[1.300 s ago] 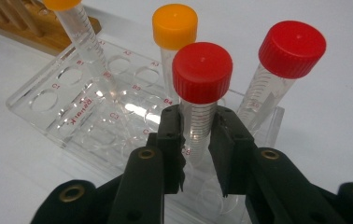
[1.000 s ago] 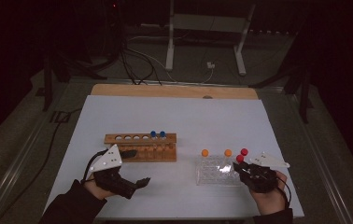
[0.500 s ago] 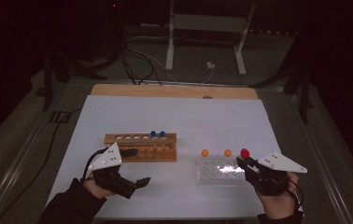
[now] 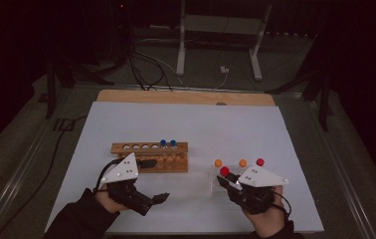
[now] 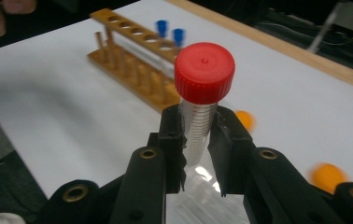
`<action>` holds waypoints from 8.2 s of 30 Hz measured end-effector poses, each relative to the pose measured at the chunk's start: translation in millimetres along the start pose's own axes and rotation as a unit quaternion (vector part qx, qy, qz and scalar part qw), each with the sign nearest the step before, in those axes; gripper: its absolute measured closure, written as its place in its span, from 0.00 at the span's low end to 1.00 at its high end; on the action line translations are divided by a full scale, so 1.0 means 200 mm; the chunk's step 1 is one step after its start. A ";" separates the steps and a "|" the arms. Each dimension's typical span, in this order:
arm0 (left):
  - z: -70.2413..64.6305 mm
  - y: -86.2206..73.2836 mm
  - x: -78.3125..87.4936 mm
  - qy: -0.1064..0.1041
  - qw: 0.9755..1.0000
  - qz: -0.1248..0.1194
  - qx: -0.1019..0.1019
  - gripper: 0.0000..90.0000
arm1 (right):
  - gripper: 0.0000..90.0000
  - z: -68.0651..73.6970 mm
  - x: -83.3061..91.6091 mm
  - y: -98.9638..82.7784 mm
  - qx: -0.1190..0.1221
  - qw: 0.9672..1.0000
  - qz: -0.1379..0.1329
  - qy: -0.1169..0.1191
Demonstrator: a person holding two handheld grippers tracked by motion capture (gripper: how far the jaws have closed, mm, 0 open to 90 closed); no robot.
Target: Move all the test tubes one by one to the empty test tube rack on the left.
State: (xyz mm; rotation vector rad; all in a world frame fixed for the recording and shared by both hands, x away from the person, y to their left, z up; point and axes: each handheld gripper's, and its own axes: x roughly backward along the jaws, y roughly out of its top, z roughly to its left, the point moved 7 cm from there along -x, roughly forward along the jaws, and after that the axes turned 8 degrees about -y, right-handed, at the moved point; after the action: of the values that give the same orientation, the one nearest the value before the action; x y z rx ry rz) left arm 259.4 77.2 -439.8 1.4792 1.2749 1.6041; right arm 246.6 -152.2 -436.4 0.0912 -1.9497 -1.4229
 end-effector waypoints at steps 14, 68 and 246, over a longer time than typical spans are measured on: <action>-0.03 0.08 -0.12 -0.022 1.000 -0.010 -0.017 0.11 | 0.83 0.25 -0.21 -0.07 0.037 0.996 0.043 0.067; 0.03 0.16 -0.16 -0.018 0.998 0.020 -0.052 0.80 | 0.26 0.19 -0.17 -0.03 0.008 0.999 0.003 0.038; 0.20 -0.09 0.14 0.071 0.997 -0.008 0.026 0.02 | 0.83 -0.53 0.08 -0.18 -0.058 0.990 -0.009 -0.126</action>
State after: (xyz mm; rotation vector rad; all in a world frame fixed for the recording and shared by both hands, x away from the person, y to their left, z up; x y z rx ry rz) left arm 290.3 119.4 -448.8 1.4030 1.4128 1.7030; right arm 283.1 -258.7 -444.6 -0.1305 -2.0646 -1.6216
